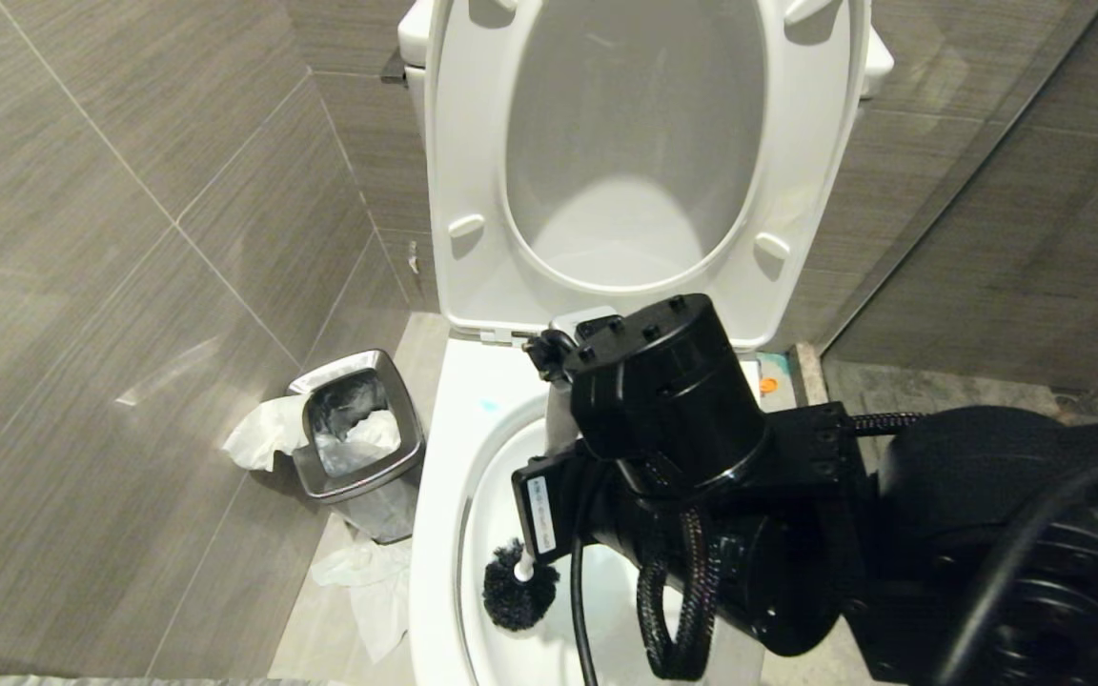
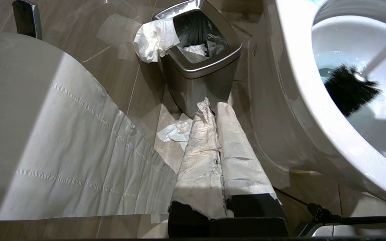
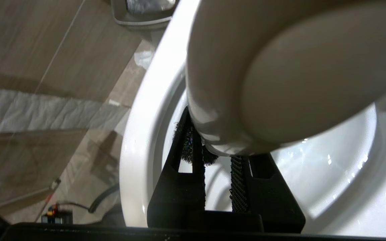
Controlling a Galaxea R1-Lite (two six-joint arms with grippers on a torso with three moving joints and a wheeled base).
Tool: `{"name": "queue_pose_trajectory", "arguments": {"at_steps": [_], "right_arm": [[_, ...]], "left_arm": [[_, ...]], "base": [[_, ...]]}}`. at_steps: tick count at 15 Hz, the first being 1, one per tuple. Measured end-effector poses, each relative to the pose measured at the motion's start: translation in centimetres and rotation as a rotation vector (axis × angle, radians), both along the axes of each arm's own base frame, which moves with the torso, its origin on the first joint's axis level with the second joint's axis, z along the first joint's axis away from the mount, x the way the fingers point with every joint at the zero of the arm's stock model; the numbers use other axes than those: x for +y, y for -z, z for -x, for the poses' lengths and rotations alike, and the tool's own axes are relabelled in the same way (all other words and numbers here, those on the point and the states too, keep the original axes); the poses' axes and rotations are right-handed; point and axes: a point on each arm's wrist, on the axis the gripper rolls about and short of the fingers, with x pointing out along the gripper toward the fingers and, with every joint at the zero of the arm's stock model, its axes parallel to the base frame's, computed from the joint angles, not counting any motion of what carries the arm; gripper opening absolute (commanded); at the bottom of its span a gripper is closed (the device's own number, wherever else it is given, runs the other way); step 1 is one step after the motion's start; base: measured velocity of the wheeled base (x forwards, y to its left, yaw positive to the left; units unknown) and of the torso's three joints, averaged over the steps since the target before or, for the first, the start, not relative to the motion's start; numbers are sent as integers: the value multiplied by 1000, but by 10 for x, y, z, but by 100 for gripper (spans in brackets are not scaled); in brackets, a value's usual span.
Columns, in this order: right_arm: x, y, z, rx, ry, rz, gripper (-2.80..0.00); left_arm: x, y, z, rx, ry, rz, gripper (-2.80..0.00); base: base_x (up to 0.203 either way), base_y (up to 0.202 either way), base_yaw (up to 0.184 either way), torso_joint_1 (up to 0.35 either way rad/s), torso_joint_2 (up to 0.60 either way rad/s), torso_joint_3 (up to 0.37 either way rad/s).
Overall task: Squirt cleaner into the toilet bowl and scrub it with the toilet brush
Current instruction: Scrub the toilet bowl
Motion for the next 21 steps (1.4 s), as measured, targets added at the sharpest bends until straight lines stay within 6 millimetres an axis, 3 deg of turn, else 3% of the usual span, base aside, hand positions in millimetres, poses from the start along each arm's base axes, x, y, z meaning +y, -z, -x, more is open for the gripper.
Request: {"name": "queue_pose_trajectory", "arguments": {"at_steps": [4, 7, 10, 14, 21], "right_arm": [[7, -1, -41, -41, 62, 6, -280], [-3, -1, -71, -69, 118, 33, -280], [-18, -1, -84, -69, 160, 53, -280], [-40, 0, -79, -53, 182, 86, -280], [-85, 10, -35, 19, 185, 118, -280]], "left_arm": [[0, 0, 0, 0, 0, 0, -280], [0, 0, 0, 0, 0, 0, -280], [0, 0, 0, 0, 0, 0, -280], [0, 0, 0, 0, 0, 0, -280], [0, 0, 0, 0, 1, 0, -280]], "base": [[0, 0, 0, 0, 0, 0], [0, 0, 0, 0, 0, 0], [0, 0, 0, 0, 0, 0], [0, 0, 0, 0, 0, 0], [0, 0, 0, 0, 0, 0]]}}
